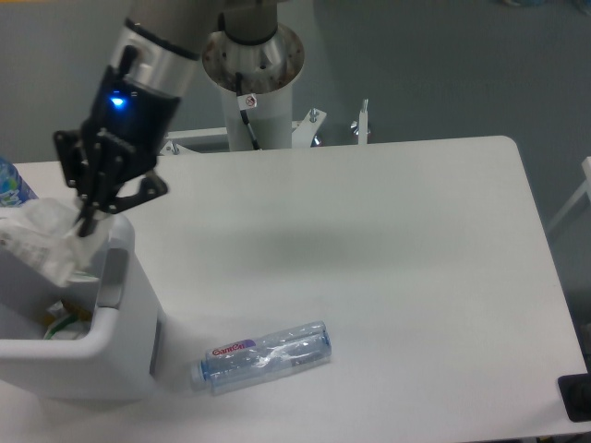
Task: Place the trash in the trash can
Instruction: 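Carry the tissue over the white bin and open the gripper, then move the open gripper to the clear plastic water bottle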
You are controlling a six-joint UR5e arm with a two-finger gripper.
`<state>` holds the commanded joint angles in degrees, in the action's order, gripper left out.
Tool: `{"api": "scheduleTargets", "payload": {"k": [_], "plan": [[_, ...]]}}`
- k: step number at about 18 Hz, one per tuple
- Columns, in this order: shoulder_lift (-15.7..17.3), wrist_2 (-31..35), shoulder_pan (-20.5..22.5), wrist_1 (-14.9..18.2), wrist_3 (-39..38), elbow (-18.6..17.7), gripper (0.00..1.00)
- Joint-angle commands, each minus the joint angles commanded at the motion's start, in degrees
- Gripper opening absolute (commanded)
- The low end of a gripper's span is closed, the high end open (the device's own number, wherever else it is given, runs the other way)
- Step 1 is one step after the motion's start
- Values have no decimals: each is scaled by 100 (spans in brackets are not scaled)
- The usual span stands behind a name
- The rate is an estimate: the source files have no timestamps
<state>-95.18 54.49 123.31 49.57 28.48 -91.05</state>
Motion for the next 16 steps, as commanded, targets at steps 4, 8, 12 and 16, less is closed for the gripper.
{"api": "scheduleTargets", "payload": {"k": [4,8,12,16], "plan": [[-44,0,-18,-26,-18,17,100],[-106,0,-18,-53,9,123,100],[-439,9,394,-229,254,325,100],[-983,35,878,-246,790,544,100]]}}
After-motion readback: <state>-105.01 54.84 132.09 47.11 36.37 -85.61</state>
